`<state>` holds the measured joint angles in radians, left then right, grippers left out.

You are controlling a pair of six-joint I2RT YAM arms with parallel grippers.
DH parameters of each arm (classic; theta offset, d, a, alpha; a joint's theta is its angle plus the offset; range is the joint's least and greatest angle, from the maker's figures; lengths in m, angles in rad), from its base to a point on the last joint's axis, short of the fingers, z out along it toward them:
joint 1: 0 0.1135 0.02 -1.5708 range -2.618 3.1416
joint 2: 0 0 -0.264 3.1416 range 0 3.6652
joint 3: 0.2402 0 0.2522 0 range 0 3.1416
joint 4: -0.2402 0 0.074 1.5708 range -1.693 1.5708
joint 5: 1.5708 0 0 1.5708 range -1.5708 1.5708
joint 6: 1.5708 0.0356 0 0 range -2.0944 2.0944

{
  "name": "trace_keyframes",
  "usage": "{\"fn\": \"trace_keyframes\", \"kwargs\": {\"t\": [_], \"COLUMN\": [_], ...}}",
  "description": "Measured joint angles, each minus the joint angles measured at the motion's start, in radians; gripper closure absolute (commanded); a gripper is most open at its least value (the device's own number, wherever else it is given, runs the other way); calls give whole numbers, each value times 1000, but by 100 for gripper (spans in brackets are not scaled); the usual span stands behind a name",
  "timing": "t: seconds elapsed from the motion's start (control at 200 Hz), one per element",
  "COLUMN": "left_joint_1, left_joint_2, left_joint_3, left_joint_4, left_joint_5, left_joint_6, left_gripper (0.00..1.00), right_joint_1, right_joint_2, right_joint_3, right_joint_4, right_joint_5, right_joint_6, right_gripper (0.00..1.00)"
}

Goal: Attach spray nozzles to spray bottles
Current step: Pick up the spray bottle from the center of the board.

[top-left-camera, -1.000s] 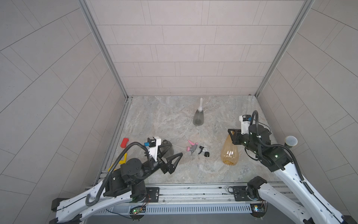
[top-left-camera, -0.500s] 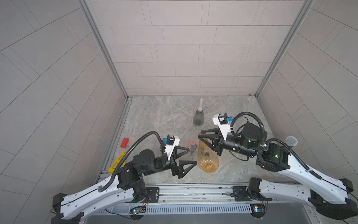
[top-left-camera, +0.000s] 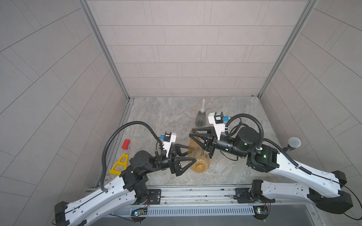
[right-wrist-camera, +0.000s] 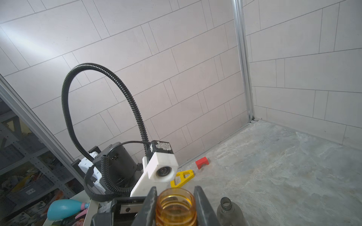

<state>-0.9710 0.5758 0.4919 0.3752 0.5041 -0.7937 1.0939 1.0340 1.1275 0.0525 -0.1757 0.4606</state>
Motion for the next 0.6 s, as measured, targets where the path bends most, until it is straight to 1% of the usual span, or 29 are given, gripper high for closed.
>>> {"fn": "trace_keyframes", "kwargs": {"t": [0.215, 0.6], "left_joint_1": [4, 4], "left_joint_2": [13, 15], "left_joint_3": [-2, -2], "left_joint_4": [3, 16], "left_joint_5": [6, 6], "left_joint_6": [-1, 1], "left_gripper": [0, 0], "right_joint_1": [6, 53], "right_joint_2": [53, 105], "right_joint_3": [2, -23], "right_joint_4": [93, 262], "right_joint_5": [2, 77], "right_joint_6": [46, 72], "right_gripper": [100, 100]}}
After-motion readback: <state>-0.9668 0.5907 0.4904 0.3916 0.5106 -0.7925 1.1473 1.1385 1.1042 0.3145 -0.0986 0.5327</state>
